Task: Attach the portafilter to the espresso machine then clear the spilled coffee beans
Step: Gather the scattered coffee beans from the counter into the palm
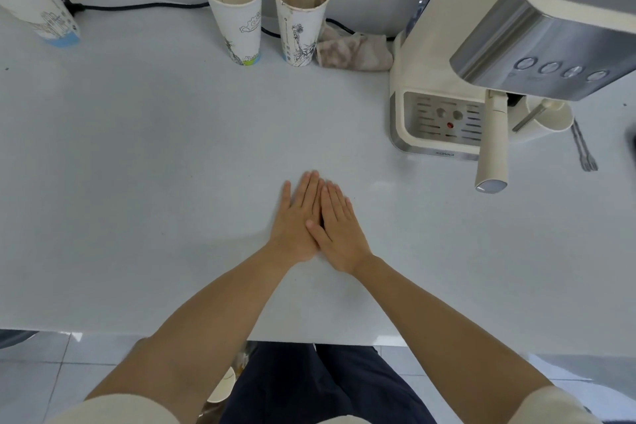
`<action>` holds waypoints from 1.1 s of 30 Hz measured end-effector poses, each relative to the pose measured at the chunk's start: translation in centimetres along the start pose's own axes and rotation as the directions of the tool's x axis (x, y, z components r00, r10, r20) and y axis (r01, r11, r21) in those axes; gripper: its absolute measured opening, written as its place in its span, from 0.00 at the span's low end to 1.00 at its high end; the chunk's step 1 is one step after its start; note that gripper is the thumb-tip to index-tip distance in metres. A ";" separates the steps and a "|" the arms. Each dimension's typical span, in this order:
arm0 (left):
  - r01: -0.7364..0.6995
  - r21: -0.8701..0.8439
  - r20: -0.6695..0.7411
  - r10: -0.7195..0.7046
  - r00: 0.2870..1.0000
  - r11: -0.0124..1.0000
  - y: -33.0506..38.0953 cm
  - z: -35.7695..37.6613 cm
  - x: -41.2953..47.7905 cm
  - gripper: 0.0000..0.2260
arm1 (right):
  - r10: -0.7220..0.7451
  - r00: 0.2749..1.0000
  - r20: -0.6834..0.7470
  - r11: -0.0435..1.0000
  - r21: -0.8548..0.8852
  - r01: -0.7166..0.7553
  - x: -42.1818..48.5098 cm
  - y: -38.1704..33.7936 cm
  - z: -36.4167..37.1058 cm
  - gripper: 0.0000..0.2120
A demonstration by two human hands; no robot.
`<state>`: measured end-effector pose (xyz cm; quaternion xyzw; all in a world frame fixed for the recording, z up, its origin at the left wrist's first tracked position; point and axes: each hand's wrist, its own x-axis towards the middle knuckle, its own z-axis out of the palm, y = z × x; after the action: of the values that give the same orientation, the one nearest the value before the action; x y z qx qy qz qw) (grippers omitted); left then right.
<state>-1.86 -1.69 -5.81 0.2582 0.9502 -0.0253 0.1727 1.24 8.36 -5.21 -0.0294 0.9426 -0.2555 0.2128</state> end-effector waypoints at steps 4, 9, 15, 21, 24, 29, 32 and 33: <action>0.012 0.037 0.033 -0.013 0.999 0.999 0.0 0.1 -0.2 0.34 | -0.006 0.999 0.032 1.000 0.014 0.006 -0.6 -0.4 0.2 0.34; 0.010 0.010 0.084 -0.011 0.996 1.000 0.1 -0.5 -0.3 0.33 | -0.028 0.998 0.057 0.992 0.123 0.021 -0.8 -0.5 -0.3 0.34; 0.011 -0.152 0.115 0.007 0.993 0.988 -0.4 -1.1 -0.4 0.34 | 0.017 1.000 -0.006 0.874 0.486 -0.012 -1.9 0.0 -1.2 0.33; 0.005 -0.382 0.096 0.034 0.995 0.924 -2.5 -1.6 -1.9 0.41 | 0.178 0.957 -0.230 0.901 0.430 -0.064 -2.0 2.4 -2.6 0.29; 0.085 -0.648 0.052 -0.068 0.996 0.757 -3.0 -1.9 -3.5 0.33 | 0.125 0.964 -0.233 0.961 0.269 -0.059 -1.4 3.2 -2.9 0.30; 0.209 -0.970 0.240 -0.328 0.914 -0.127 -2.5 -3.1 -5.7 0.20 | -0.083 0.982 -0.173 0.997 -0.019 0.081 -0.5 2.4 -2.2 0.31; 0.237 -0.864 0.402 -0.323 0.857 -0.445 -2.0 -3.2 -6.8 0.19 | -0.212 0.972 -0.101 0.972 -0.126 0.199 0.5 1.7 -1.4 0.32; 0.263 -0.831 0.440 -0.290 0.850 -0.491 -1.8 -3.1 -7.1 0.21 | -0.264 0.961 -0.086 0.954 -0.170 0.247 0.8 1.6 -1.1 0.32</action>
<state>1.98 -6.25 -0.60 -0.2712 0.5721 0.7202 0.2837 0.08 10.12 -5.42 -0.1541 0.9582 -0.2070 0.1237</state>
